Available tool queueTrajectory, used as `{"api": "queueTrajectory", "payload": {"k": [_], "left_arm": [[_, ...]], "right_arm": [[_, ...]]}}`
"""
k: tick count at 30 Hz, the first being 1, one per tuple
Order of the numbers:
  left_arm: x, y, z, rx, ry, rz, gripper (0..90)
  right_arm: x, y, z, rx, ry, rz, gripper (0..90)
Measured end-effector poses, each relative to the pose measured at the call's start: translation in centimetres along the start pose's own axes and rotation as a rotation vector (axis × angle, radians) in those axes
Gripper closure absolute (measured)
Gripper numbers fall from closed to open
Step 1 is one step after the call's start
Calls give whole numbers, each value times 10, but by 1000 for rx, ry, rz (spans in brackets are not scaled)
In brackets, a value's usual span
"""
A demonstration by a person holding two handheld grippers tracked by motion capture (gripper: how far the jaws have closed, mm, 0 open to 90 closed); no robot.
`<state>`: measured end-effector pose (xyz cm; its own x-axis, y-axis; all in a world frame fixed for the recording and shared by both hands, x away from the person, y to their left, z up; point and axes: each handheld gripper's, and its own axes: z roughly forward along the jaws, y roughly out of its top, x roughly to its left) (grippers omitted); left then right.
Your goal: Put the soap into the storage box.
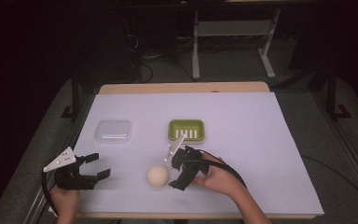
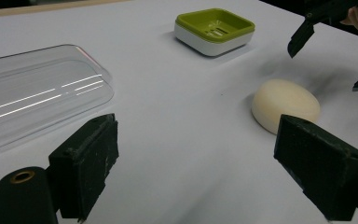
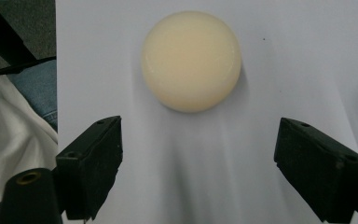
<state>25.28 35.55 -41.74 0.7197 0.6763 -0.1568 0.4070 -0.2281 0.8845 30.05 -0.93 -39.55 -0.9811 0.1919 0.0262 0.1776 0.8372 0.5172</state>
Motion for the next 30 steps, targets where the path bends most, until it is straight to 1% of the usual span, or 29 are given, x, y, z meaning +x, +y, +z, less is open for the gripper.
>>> {"api": "queueTrajectory", "payload": {"k": [6, 7, 8, 12, 15, 21, 30], "left_arm": [[0, 0, 0, 0, 2, 0, 131], [1, 0, -1, 1, 2, 2, 131], [1, 0, -1, 0, 3, 2, 131], [1, 0, -1, 0, 2, 4, 131], [0, 0, 0, -1, 1, 3, 131], [1, 0, -1, -1, 2, 1, 131], [0, 0, -1, -5, 2, -6, 131]], "right_arm": [[-3, 8, 7, 4, 13, -1, 146], [-2, 10, 8, 6, 17, 7, 146], [-3, 11, 9, 6, 19, 0, 146], [-3, 18, 15, 13, 24, 0, 144], [-4, 20, 18, 15, 33, -7, 144], [-4, 26, 25, 33, 46, -4, 145], [-4, 35, 35, 52, 49, -11, 145]]}}
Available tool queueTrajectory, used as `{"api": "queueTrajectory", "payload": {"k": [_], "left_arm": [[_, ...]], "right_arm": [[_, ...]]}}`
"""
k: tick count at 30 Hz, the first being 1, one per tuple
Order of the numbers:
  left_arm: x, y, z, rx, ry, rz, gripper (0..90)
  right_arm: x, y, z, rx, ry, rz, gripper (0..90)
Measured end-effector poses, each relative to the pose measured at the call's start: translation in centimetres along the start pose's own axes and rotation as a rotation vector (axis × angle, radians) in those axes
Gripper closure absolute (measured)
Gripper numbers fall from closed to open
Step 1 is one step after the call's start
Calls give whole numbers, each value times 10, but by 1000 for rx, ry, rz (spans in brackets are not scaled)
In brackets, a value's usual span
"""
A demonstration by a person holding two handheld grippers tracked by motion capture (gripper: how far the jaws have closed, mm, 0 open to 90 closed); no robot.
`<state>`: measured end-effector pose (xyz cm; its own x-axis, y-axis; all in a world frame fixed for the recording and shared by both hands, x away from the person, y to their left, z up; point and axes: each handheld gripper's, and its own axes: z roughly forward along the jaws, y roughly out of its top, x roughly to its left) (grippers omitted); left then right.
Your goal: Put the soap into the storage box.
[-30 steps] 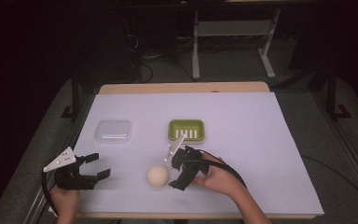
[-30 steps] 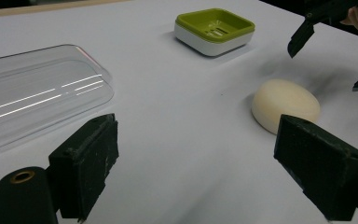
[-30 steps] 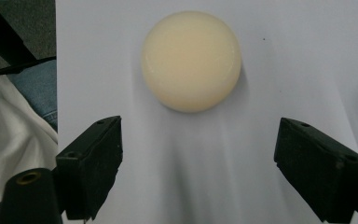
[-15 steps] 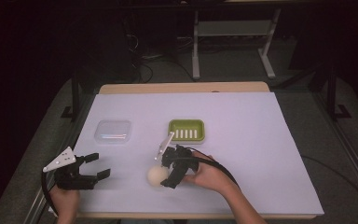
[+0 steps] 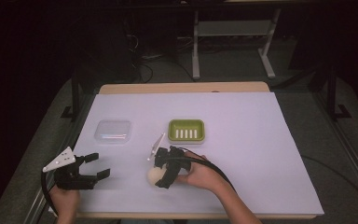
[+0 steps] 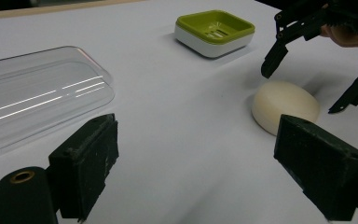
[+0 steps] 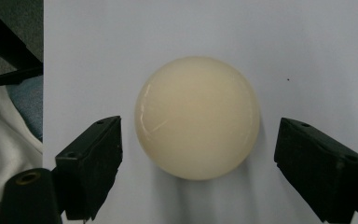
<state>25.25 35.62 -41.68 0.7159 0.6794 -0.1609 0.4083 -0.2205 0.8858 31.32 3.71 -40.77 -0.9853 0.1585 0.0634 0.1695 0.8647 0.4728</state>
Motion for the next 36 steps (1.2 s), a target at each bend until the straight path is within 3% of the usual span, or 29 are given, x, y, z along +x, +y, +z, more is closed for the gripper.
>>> {"api": "queueTrajectory", "payload": {"k": [36], "left_arm": [[1, 0, -1, -5, 0, -4, 131]], "right_arm": [[-1, 15, 28, 91, 22, -14, 161]]}}
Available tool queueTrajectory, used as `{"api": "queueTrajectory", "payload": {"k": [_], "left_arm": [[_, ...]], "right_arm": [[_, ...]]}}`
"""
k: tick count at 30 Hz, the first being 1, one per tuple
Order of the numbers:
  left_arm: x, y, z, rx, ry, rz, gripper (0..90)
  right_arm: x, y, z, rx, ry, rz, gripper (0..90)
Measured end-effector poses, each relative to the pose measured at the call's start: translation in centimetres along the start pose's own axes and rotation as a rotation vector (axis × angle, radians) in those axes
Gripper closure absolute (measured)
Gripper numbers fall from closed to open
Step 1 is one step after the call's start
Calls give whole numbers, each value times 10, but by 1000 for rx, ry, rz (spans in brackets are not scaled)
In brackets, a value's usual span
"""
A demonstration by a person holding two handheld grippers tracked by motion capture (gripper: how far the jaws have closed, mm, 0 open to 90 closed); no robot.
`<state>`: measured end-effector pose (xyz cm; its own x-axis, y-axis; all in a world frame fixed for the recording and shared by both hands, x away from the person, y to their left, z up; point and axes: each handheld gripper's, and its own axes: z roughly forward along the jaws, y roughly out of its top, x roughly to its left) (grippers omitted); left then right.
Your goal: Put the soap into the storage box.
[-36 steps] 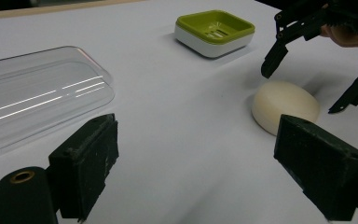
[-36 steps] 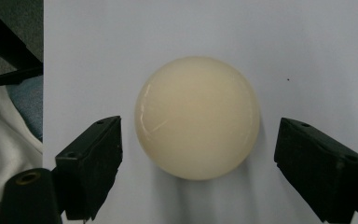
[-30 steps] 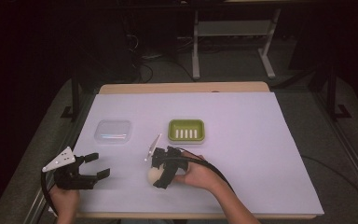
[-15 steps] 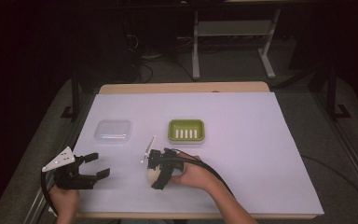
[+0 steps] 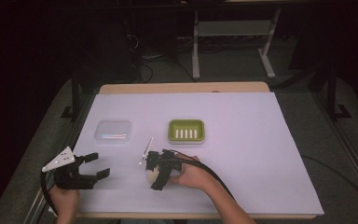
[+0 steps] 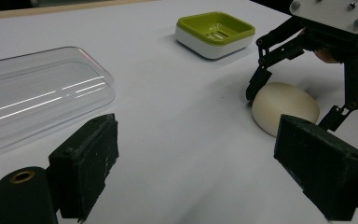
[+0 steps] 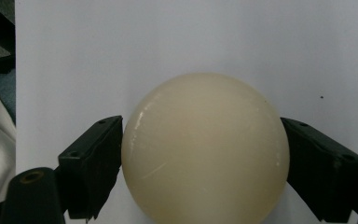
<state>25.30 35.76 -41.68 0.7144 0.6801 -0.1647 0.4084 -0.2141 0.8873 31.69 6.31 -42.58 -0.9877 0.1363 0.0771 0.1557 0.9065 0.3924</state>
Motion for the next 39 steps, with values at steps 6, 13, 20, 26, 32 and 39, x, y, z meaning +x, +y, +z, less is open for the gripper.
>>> {"api": "queueTrajectory", "payload": {"k": [6, 13, 20, 26, 32, 39], "left_arm": [[0, 0, 0, 0, 0, 0, 131], [0, 0, 0, 0, -1, -1, 131], [0, 0, 0, -2, -1, -2, 131], [0, 0, 0, 0, -1, 0, 131], [0, 0, 0, -5, -3, -2, 131], [0, 0, 0, -4, -1, -2, 131]], "right_arm": [[0, 0, 0, -12, -9, -16, 215], [1, -1, -1, -9, -15, -15, 223], [1, -1, -4, -12, -14, -25, 228], [-1, -2, -12, -29, -15, -20, 229], [-7, -2, -24, -51, -23, -13, 229], [-15, -6, -38, -67, -36, 11, 229]]}}
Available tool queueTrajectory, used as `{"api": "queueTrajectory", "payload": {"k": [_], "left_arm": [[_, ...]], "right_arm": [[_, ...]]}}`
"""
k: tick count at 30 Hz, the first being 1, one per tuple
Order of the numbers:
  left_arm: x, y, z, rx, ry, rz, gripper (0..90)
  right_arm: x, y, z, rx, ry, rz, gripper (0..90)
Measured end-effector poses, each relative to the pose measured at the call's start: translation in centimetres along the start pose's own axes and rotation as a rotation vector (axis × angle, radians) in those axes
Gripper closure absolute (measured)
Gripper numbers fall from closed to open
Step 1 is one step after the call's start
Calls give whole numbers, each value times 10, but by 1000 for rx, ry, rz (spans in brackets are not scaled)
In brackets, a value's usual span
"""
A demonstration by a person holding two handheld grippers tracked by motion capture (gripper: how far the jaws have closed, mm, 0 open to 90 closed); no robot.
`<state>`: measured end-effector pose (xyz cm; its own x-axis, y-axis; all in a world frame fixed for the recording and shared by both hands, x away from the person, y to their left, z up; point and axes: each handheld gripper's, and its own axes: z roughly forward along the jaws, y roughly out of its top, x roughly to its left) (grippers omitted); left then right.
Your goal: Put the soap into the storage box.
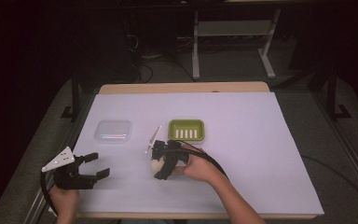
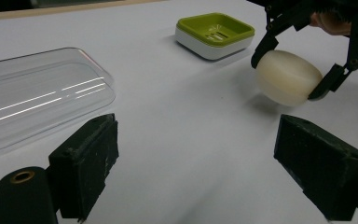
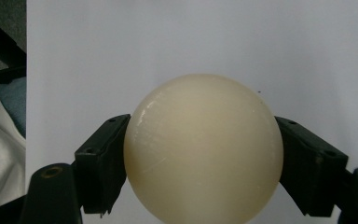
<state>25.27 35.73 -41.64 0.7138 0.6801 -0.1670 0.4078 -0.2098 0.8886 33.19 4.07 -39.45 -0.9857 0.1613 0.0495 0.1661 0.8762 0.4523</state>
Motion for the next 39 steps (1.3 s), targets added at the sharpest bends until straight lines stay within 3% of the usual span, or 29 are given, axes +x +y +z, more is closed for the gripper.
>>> {"api": "queueTrajectory", "payload": {"k": [17, 39], "left_arm": [[-1, 0, 1, -2, -4, 1, 131], [-1, 0, 1, -3, -2, -2, 131]], "right_arm": [[-31, -4, -33, -39, -46, 53, 229], [-66, -8, -51, -38, -75, 107, 229]]}}
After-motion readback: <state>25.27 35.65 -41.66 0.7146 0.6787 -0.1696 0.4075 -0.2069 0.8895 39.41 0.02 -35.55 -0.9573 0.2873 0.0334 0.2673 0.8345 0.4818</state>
